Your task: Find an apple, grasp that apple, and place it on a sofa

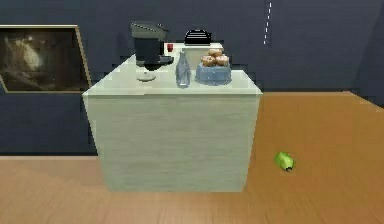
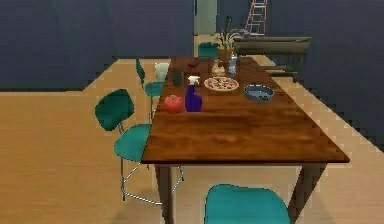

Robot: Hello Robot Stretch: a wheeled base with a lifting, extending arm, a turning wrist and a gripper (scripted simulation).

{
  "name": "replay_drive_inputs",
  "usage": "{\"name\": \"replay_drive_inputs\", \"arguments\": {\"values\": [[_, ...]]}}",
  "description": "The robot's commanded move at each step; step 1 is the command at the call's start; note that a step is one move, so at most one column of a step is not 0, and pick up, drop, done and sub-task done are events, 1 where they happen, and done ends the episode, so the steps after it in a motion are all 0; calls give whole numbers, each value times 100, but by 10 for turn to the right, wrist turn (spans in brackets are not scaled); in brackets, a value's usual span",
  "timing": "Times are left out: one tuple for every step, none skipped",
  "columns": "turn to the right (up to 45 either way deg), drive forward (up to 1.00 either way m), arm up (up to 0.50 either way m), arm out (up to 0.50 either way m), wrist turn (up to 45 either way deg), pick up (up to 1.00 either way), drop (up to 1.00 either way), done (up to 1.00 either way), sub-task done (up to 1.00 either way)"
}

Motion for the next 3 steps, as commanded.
{"name": "replay_drive_inputs", "arguments": {"values": [[390,0,0,0,0,0,0,0,0],[0,100,0,0,0,0,0,0,0],[60,0,0,0,0,0,0,0,0]]}}
